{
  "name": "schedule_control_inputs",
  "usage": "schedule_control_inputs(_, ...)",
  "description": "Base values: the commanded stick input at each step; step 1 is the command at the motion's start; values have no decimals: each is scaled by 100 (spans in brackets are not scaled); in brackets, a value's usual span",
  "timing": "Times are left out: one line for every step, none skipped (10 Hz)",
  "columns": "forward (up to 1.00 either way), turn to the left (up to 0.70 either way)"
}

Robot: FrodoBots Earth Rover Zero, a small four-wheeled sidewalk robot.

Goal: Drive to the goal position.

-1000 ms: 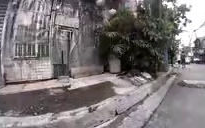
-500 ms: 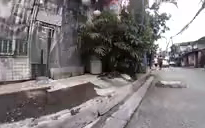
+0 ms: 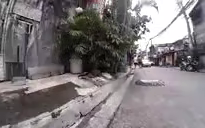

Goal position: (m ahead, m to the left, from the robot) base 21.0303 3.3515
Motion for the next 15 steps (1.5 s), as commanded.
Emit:
schedule_control_inputs(0, -45)
schedule_control_inputs(0, -45)
schedule_control_inputs(0, -5)
schedule_control_inputs(0, 0)
schedule_control_inputs(0, 0)
schedule_control_inputs(0, 0)
schedule_control_inputs(0, 0)
schedule_control_inputs(0, 0)
schedule_control_inputs(0, 0)
schedule_control_inputs(0, 0)
schedule_control_inputs(0, 0)
schedule_control_inputs(0, 0)
schedule_control_inputs(67, 0)
schedule_control_inputs(100, 0)
schedule_control_inputs(100, 0)
